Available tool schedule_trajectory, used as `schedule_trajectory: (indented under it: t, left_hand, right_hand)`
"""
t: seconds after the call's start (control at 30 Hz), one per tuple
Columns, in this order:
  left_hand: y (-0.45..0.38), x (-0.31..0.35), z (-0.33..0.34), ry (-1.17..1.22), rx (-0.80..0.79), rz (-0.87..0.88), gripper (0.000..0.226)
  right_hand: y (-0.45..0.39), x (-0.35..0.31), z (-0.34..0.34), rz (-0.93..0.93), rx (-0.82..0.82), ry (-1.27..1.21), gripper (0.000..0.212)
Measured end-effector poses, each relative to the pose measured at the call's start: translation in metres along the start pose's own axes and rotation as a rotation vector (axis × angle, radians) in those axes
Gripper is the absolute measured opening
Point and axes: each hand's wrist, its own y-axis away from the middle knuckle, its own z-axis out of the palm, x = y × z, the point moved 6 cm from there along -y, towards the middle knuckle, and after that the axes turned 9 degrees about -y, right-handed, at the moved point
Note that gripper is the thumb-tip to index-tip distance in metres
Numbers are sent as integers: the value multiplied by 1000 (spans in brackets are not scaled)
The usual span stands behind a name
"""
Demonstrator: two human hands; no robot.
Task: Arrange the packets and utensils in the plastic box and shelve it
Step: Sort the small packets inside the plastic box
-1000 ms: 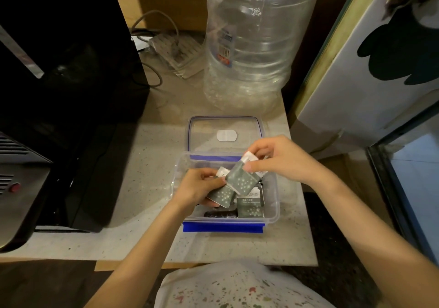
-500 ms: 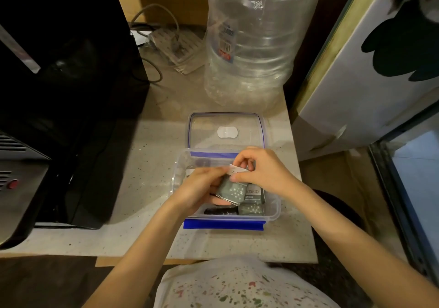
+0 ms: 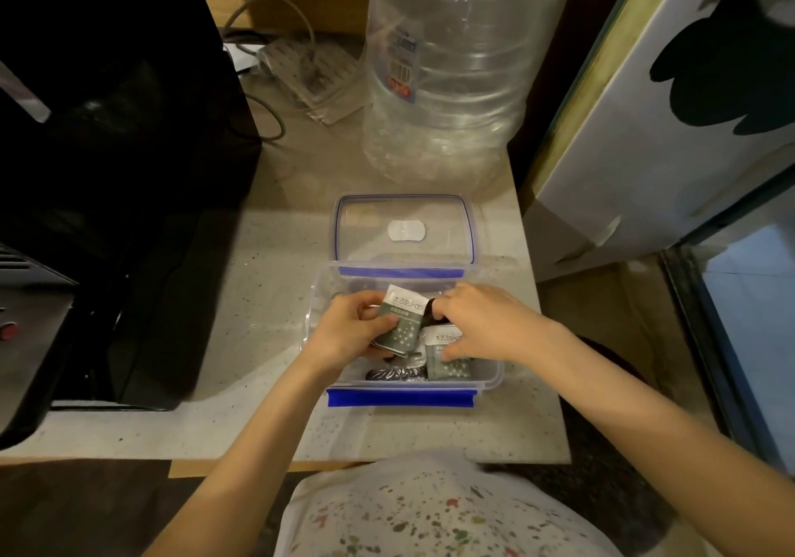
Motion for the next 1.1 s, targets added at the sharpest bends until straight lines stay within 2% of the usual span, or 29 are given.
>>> schedule_trajectory:
  t: [0.13,0.3,0.53,0.67,0.83,1.0,1.1]
  left_hand:
    - [1,0,0,2,24,-20,21]
    - [1,-2,4,-30,-36,-72,20]
    - [0,-3,3,-98,-18,-102,25]
    - [-1,-3,2,-107,-6,-110,27]
    - [-2,-4,2,-82,-26,-104,26]
    - [-2,-5,1,-43,-49,-89,26]
    - [-3,-5,3,63,-110,-82,25]
  right_hand:
    - [0,-1,2,-6,26,55,45]
    - [-3,1,3,30,19,63,44]
    - [2,2,-5,63,-26,-85,12]
    - [6,2,-7,58,-61,-163,6]
    - [10,8,-20,87,-95,-355,7]
    - [16,21,-56,107,27,-607,12]
    - [16,28,-62,111,77,-812,15]
